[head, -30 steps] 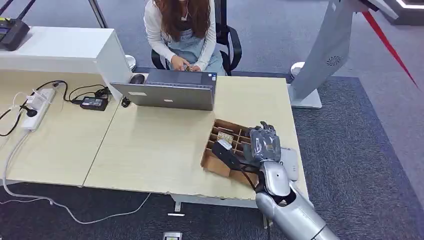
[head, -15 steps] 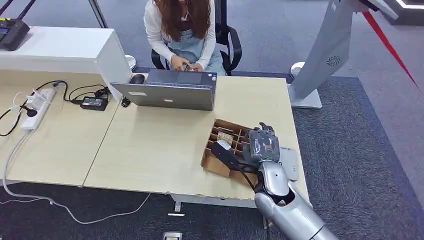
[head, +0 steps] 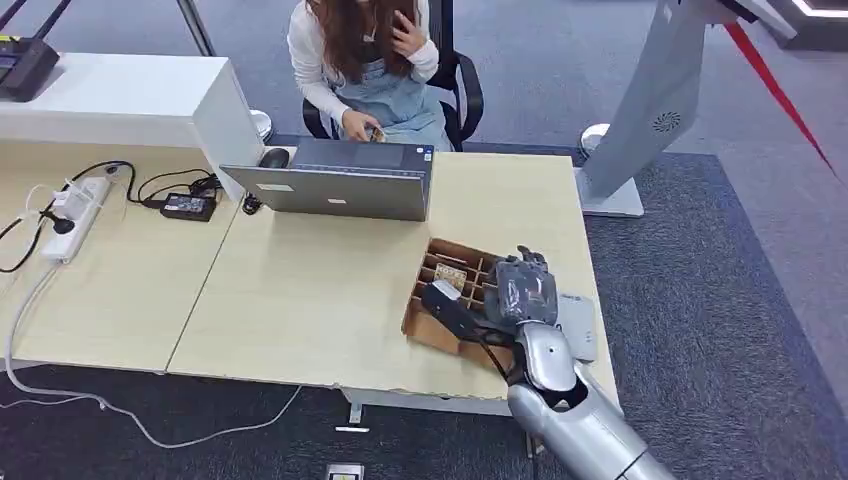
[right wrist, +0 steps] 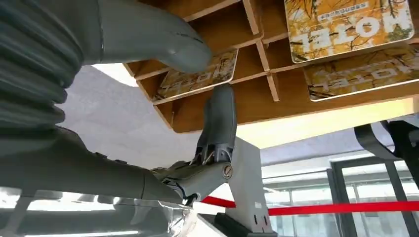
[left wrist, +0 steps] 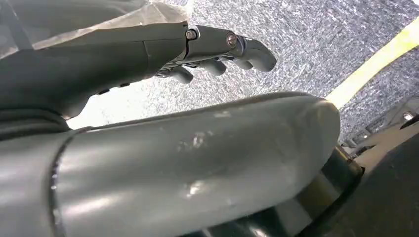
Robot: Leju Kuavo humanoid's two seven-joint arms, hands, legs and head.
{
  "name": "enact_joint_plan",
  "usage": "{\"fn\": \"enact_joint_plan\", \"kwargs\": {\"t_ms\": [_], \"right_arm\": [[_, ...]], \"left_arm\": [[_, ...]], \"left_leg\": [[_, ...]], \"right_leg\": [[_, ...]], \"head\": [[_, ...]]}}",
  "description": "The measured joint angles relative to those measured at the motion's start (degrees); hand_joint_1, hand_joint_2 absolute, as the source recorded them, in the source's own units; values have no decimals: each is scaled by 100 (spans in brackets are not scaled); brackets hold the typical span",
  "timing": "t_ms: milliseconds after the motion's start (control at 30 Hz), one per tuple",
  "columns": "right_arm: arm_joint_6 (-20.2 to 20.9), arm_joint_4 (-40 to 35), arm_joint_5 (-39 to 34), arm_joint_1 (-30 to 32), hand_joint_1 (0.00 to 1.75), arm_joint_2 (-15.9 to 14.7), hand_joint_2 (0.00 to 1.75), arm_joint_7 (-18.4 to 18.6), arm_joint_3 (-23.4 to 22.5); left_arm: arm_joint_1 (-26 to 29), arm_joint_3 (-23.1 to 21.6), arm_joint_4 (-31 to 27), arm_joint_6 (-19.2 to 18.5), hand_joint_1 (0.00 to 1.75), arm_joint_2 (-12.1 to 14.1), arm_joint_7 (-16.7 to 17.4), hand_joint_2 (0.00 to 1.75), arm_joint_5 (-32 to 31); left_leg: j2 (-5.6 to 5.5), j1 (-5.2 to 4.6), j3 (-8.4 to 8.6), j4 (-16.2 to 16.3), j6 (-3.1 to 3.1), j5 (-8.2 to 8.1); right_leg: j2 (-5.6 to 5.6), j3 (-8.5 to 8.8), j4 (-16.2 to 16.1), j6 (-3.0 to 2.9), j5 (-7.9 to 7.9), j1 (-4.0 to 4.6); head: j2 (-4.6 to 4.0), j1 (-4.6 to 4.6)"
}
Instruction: Pass the card to the sensor for recognition and then transmit it.
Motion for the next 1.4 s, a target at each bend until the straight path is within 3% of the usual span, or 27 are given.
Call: {"fn": "enact_joint_plan", "kwargs": {"t_ms": [467, 667, 800, 1400], "right_arm": [[2, 76, -26, -8, 110, 37, 175, 0, 0], [7, 131, -50, -34, 134, 50, 175, -17, 0], [4, 146, -50, -44, 175, 61, 175, -20, 0], [-144, 245, -66, -98, 175, 87, 175, -94, 0]], "left_arm": [[0, 0, 0, 0, 0, 0, 0, 0, 0], [0, 0, 0, 0, 0, 0, -2, 0, 9], [0, 0, 0, 0, 0, 0, -2, 0, 9], [1, 0, 0, 0, 0, 0, -13, 0, 15]], "left_leg": [[0, 0, 0, 0, 0, 0], [0, 0, 1, 0, 0, 0], [1, 0, 1, 0, 0, 0], [1, 0, 3, 0, 0, 0]], "right_leg": [[0, 0, 0, 0, 0, 0], [0, 1, 0, 0, 0, 0], [0, 1, 0, 0, 0, 0], [0, 2, 0, 0, 0, 0]], "head": [[0, 0], [0, 0], [0, 0], [0, 0]]}}
